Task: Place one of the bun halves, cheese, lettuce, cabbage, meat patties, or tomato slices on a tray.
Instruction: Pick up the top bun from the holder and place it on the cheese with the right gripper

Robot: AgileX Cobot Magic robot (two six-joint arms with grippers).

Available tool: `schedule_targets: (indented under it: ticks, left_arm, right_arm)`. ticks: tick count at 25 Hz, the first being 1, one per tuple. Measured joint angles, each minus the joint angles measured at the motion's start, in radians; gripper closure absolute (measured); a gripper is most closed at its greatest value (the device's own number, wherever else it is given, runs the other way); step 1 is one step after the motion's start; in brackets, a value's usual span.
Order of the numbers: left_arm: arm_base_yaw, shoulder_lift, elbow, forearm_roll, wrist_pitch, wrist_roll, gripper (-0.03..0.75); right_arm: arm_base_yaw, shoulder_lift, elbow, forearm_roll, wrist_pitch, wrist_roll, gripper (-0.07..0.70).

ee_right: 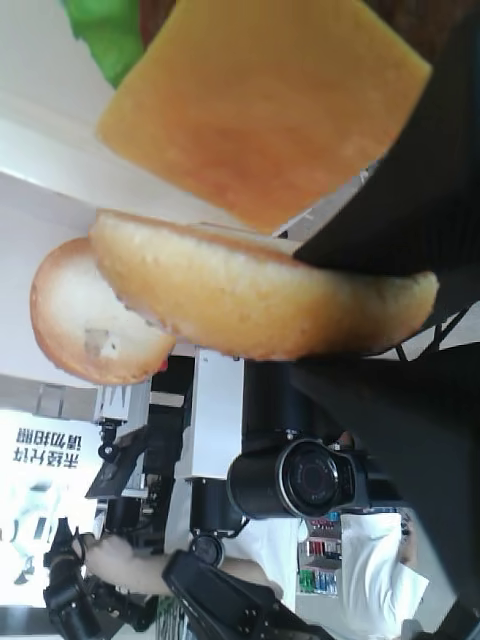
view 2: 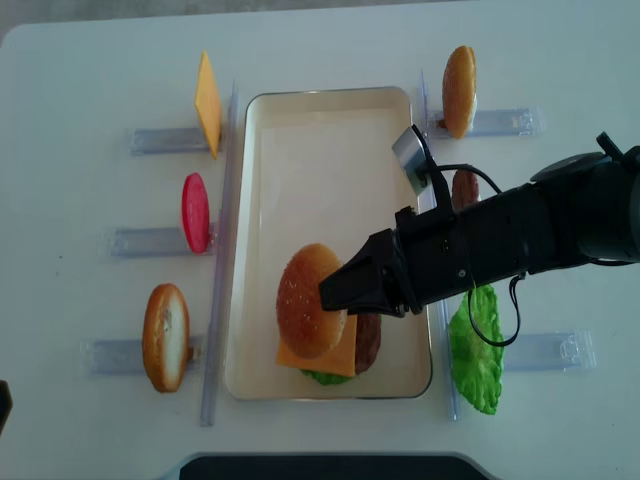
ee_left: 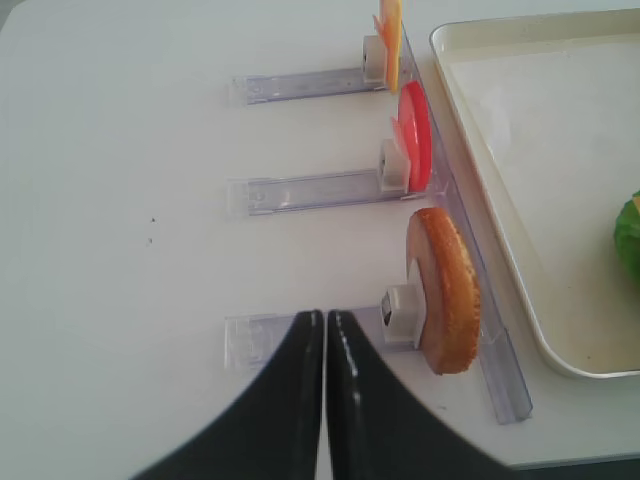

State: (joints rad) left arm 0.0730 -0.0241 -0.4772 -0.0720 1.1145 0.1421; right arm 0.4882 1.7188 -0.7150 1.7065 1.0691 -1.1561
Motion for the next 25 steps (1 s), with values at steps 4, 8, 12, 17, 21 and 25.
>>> schedule_targets:
  ticks: [4,8,12,17,21,25]
  left_arm:
    - [0.0,0.0,0.0,0.0,0.0,0.0,0.715]
    - [0.0,0.0,0.0,0.0,0.0,0.0,0.715]
    - [0.0,0.0,0.0,0.0,0.0,0.0,0.715]
    - [0.0,0.0,0.0,0.0,0.0,0.0,0.715]
    - [0.0,0.0,0.0,0.0,0.0,0.0,0.715]
    - [0.0,0.0,0.0,0.0,0.0,0.0,0.715]
  right_arm:
    - [0.0,0.0,0.0,-0.024,-0.035,0.026,0.447]
    - [0.0,0.0,0.0,-0.042,-0.055,0.039,0.447]
    - [0.0,0.0,0.0,-0.066,-0.084,0.057,0.447]
    - [0.0,0.0,0.0,-0.071,-0.098,0.064,0.447]
    - [0.0,0.0,0.0,-0.071,-0.099,0.068,0.447]
    - [0.0,0.0,0.0,-0.071,-0.099,0.069,0.447]
